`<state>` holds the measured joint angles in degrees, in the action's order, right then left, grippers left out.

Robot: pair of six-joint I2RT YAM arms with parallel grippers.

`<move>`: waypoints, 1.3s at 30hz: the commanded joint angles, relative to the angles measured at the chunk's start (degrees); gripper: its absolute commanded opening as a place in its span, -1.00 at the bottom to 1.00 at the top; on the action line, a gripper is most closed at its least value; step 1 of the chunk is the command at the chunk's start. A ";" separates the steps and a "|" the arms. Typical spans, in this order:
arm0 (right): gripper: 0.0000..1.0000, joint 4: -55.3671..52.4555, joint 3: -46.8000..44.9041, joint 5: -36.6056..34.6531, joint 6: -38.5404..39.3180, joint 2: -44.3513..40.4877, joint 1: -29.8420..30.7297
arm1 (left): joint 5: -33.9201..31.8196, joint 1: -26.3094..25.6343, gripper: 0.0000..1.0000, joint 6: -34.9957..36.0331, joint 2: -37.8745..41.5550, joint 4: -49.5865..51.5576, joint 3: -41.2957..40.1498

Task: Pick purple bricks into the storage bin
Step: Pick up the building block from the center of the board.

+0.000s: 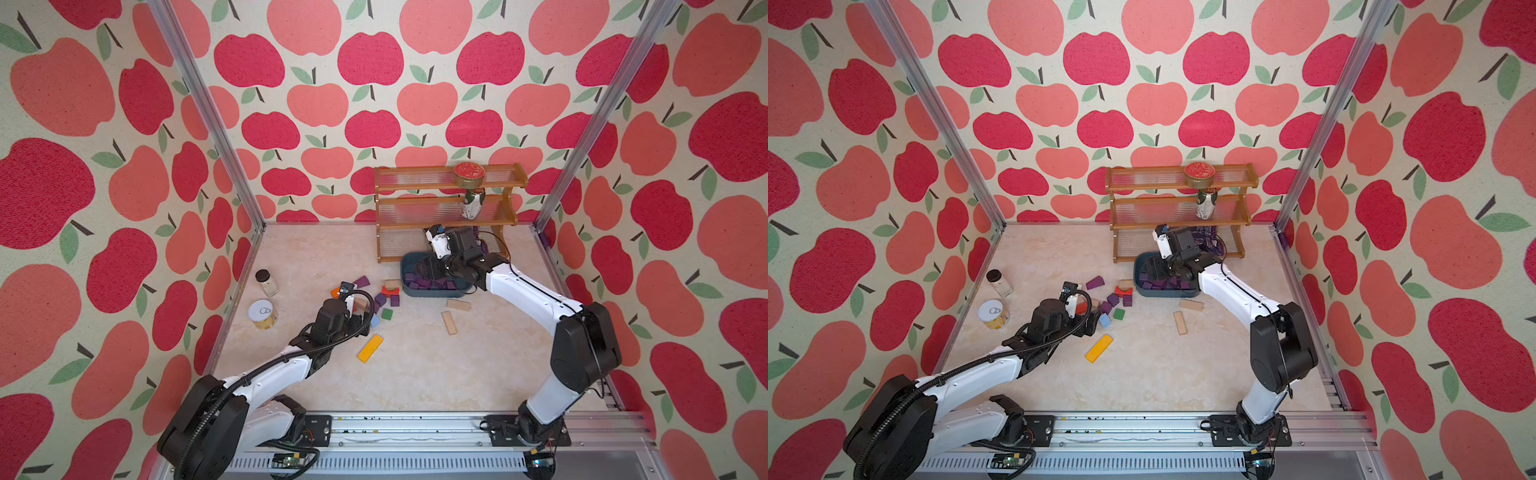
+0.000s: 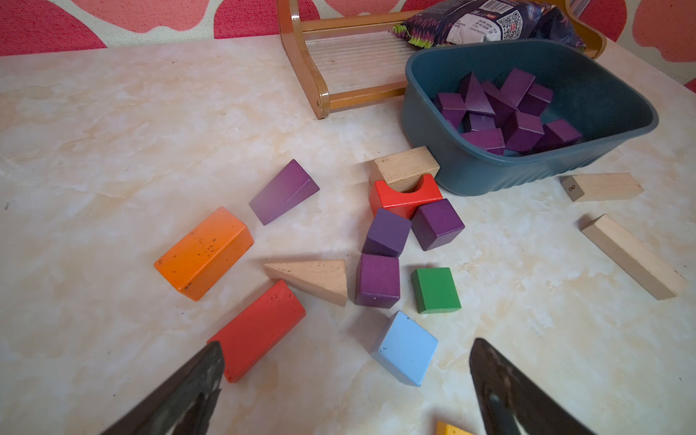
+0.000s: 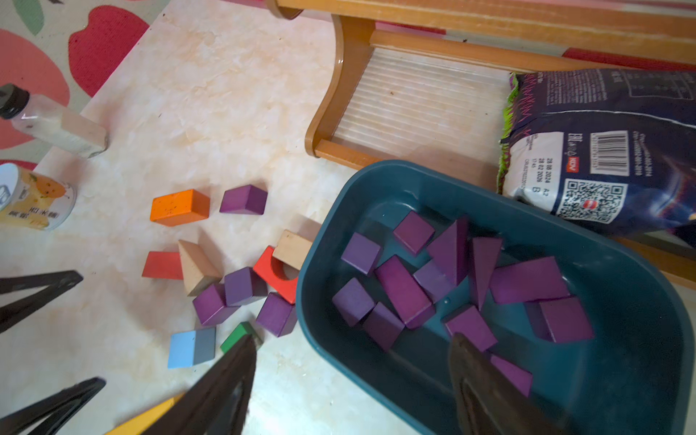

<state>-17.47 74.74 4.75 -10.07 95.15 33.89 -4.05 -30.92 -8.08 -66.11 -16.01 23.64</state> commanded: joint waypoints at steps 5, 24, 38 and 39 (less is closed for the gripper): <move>0.64 2.51 -7.18 1.87 1.44 -4.86 6.70 | -3.63 0.29 0.99 -0.76 1.37 0.85 1.08; 0.11 3.11 -3.77 -3.07 0.23 9.70 15.64 | -5.61 0.40 0.99 -1.02 5.72 0.52 -0.61; 0.07 2.02 -0.13 -7.66 -6.46 15.73 15.72 | -5.09 0.42 0.99 -0.96 5.24 0.36 -0.44; 0.07 2.22 0.03 -7.65 -6.68 16.01 15.74 | -5.09 0.36 0.99 -0.90 5.35 0.41 -0.44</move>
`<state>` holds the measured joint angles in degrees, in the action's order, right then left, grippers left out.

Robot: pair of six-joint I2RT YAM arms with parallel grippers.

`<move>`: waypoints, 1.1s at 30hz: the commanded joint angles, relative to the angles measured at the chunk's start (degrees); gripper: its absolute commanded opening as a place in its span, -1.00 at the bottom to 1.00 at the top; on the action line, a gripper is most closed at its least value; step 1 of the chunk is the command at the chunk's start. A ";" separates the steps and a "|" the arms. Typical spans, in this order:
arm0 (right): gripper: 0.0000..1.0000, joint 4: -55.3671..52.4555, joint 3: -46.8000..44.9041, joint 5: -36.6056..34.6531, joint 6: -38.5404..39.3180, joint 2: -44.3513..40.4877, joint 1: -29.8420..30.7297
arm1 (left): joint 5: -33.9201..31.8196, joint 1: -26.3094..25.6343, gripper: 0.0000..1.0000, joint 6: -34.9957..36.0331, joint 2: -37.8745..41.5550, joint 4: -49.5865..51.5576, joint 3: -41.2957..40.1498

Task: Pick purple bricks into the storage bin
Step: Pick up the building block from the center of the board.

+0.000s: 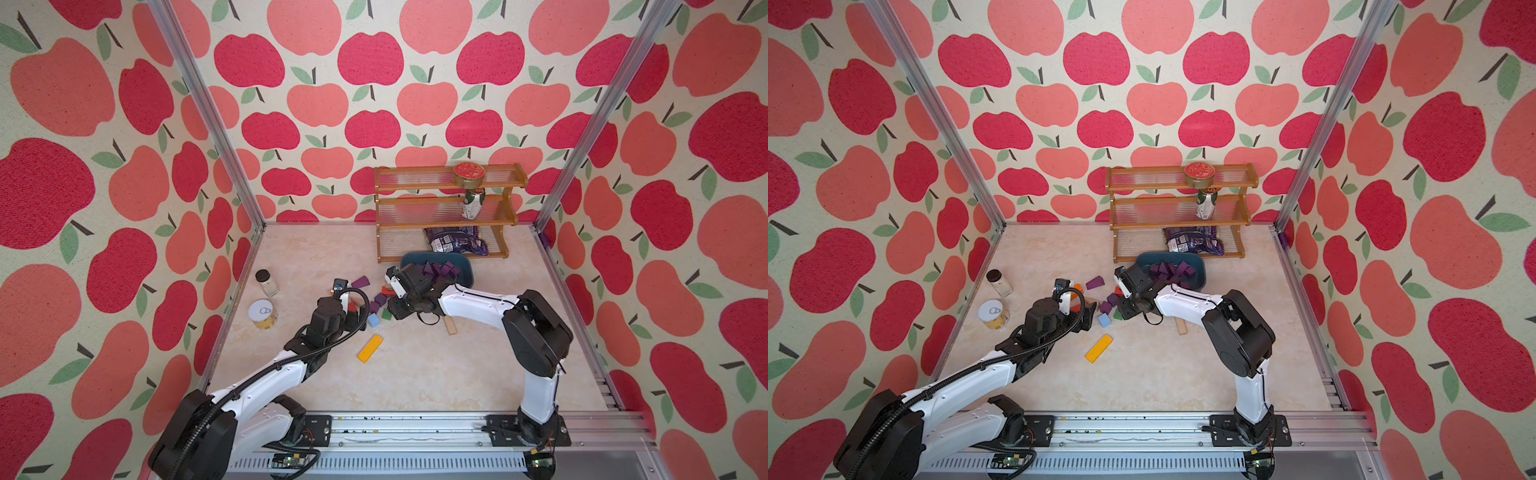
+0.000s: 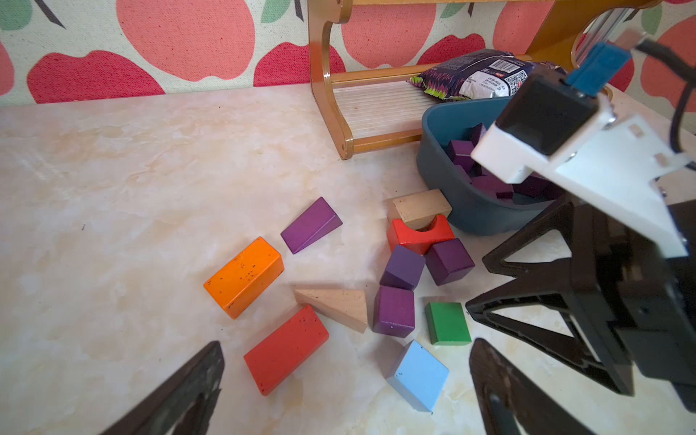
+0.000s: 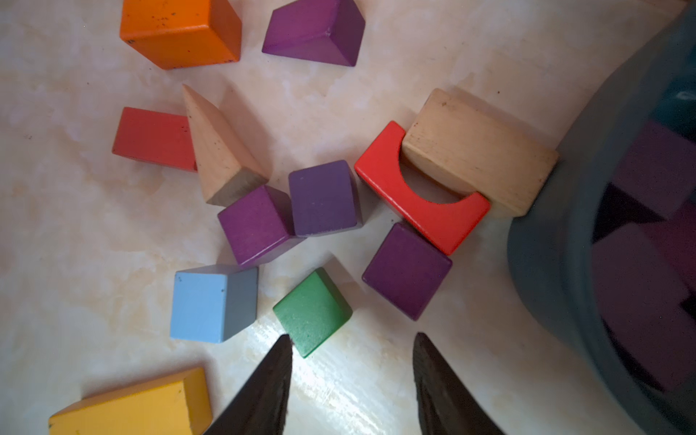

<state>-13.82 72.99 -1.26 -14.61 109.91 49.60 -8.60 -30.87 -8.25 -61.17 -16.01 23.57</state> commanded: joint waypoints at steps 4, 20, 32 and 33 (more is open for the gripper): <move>0.05 -0.63 2.11 -3.05 -3.19 1.92 0.01 | -0.54 0.37 0.99 -0.64 0.52 0.54 -0.37; -0.02 0.03 4.13 -5.29 -3.35 4.78 -0.52 | -0.41 0.35 0.99 -0.71 0.43 0.63 -0.28; -0.06 -1.08 7.35 -6.47 -4.34 7.18 -1.17 | -0.46 0.36 0.99 -0.71 0.31 0.63 -0.24; -0.06 -1.19 7.42 -6.58 -4.29 7.25 -1.18 | -0.45 0.35 0.99 -0.71 0.27 0.63 -0.28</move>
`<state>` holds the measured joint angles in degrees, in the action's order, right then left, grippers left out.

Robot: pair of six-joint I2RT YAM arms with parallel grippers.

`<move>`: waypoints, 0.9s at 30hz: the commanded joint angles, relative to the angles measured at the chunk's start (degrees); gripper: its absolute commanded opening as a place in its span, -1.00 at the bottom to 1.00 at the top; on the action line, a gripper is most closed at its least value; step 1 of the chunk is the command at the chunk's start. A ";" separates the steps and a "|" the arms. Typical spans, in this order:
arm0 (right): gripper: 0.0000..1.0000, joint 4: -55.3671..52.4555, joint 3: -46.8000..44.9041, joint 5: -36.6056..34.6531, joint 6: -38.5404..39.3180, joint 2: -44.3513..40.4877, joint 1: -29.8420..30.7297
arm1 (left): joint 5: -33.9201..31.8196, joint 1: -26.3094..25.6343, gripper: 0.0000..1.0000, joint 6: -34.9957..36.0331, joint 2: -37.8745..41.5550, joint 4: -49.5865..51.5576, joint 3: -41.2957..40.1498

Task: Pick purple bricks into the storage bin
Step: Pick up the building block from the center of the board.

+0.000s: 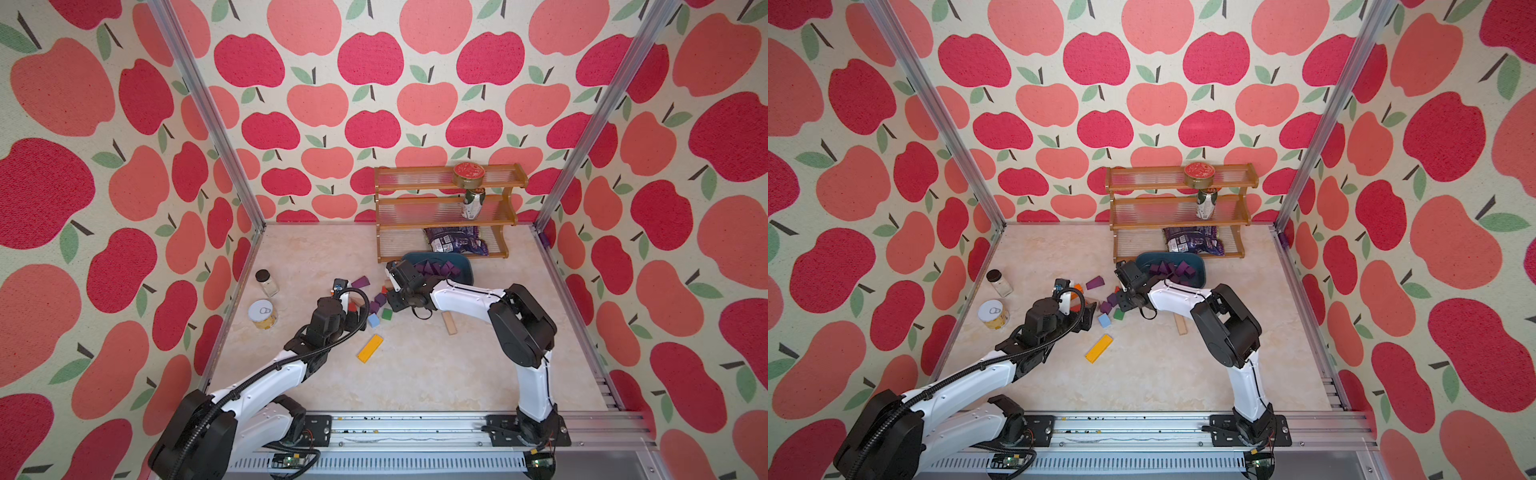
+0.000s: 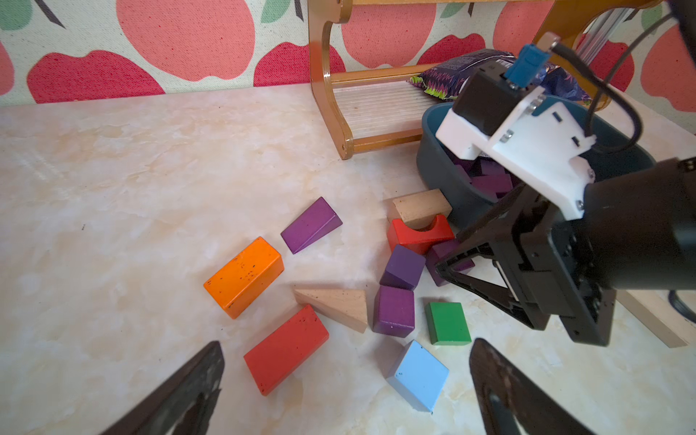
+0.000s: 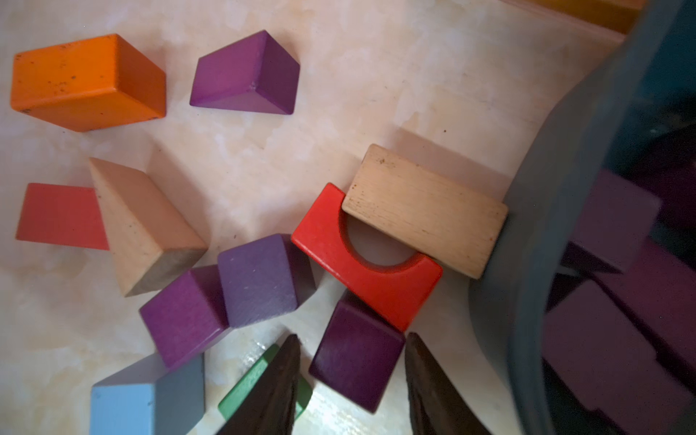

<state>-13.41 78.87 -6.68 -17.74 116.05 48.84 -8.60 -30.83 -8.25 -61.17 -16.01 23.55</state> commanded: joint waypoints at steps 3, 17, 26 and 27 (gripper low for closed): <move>-0.09 -1.88 1.84 -1.73 -1.34 1.54 -0.59 | -0.45 0.35 0.99 -0.71 0.24 0.55 -0.26; -0.10 -4.93 5.37 -2.35 -1.30 5.05 -1.03 | -0.19 0.41 0.99 -0.60 -0.29 0.32 -0.15; -0.18 -4.75 5.29 -3.20 -1.45 5.59 -1.42 | 0.07 0.42 0.99 -0.57 -0.87 0.28 -0.01; -0.20 -4.66 5.18 -3.32 -1.43 5.50 -1.46 | 0.08 0.42 0.99 -0.58 -0.95 0.28 0.01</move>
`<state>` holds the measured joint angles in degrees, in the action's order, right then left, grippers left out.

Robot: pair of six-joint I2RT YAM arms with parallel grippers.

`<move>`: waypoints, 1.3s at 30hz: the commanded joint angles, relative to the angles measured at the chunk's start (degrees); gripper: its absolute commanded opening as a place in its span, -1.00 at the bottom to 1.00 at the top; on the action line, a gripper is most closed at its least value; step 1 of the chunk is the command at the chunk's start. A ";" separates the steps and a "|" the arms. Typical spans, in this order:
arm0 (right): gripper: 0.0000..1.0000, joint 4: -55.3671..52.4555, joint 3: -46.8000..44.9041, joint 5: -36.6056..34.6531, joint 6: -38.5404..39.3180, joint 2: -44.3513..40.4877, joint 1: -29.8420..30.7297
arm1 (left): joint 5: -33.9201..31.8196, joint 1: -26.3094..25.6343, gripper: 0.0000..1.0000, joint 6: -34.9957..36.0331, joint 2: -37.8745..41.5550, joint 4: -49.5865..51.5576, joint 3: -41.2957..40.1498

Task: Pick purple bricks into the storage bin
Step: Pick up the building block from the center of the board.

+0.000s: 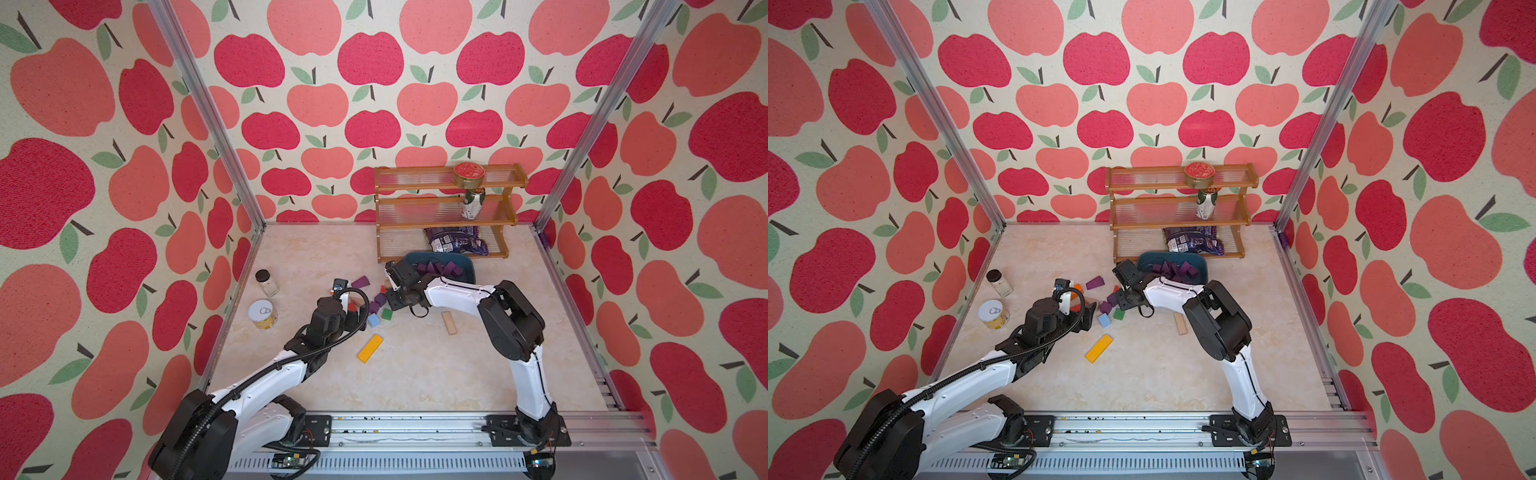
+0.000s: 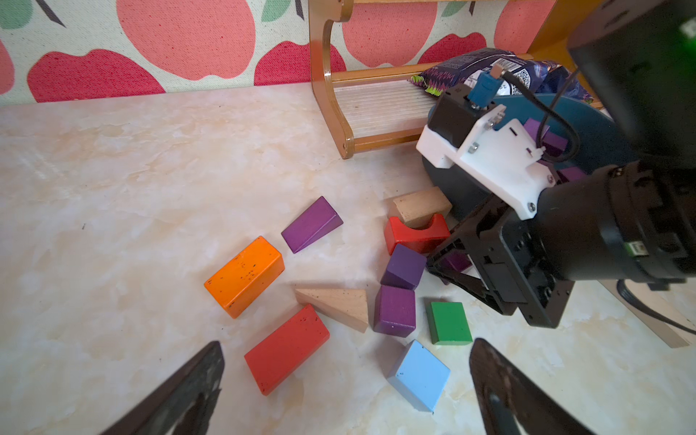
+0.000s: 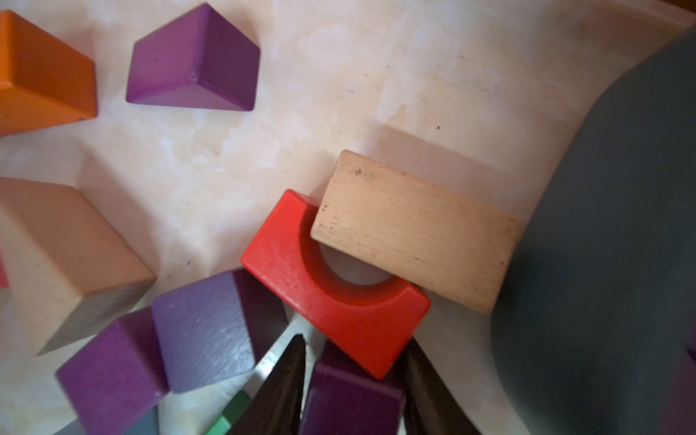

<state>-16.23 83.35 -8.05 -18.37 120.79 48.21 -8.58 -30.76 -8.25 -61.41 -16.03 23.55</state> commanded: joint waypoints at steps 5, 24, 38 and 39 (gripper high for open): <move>-0.26 -0.89 -0.35 -1.88 -0.68 -0.17 -0.79 | 0.14 0.34 0.99 -0.54 -0.73 0.35 0.09; -0.32 -0.41 -4.93 -3.82 -0.01 -7.99 0.56 | 0.38 0.29 0.99 -0.54 -0.69 0.56 0.27; -0.32 -0.60 -7.54 -4.67 1.43 -19.16 0.42 | 0.82 0.32 0.99 -0.71 -2.23 0.56 0.60; -0.31 -0.62 -7.78 -4.83 1.61 -19.99 0.25 | 0.86 0.35 0.99 -0.68 -2.27 0.58 0.61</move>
<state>-16.01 76.82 -11.25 -18.00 103.42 48.69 -8.19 -30.76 -8.25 -63.40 -15.84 23.57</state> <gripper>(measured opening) 0.345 0.994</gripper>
